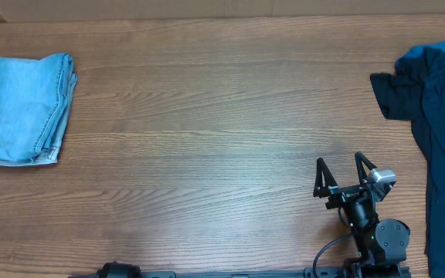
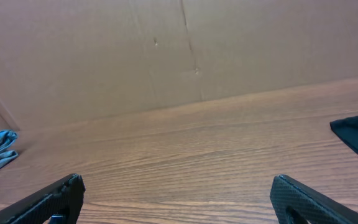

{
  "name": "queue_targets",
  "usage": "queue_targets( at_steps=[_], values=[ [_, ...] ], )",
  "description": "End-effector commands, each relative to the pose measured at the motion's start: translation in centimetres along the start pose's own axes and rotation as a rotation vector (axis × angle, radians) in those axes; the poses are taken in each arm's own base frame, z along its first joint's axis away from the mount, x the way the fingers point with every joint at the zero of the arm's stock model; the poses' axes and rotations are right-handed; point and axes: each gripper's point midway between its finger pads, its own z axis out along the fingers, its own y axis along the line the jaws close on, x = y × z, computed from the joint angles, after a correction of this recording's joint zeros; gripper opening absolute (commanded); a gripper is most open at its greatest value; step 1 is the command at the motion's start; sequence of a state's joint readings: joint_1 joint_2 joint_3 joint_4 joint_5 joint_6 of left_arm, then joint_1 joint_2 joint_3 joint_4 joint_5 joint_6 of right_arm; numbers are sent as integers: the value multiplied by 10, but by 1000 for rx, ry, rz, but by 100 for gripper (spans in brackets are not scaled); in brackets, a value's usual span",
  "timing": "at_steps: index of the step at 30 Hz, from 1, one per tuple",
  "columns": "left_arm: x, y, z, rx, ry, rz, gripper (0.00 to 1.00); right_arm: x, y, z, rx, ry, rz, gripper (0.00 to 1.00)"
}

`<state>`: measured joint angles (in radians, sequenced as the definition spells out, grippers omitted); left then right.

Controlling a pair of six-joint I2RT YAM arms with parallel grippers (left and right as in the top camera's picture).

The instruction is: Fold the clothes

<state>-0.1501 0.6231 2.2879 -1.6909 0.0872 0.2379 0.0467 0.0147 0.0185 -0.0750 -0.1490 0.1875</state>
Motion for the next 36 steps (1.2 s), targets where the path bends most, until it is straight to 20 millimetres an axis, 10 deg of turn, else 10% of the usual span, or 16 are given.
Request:
queue_targets(
  at_steps=[1, 11, 24, 36],
  values=[
    [34, -11, 7, 31, 79, -26, 100, 1, -1, 0, 3, -6, 6, 100],
    [116, -23, 75, 54, 218, -27, 100, 1, -1, 0, 4, -6, 6, 100],
    [176, -37, 228, 83, -15, -7, 100, 1, -1, 0, 3, -6, 6, 100],
    [223, -53, 278, 96, -185, 19, 100, 1, -1, 0, 4, -6, 6, 100]
  ],
)
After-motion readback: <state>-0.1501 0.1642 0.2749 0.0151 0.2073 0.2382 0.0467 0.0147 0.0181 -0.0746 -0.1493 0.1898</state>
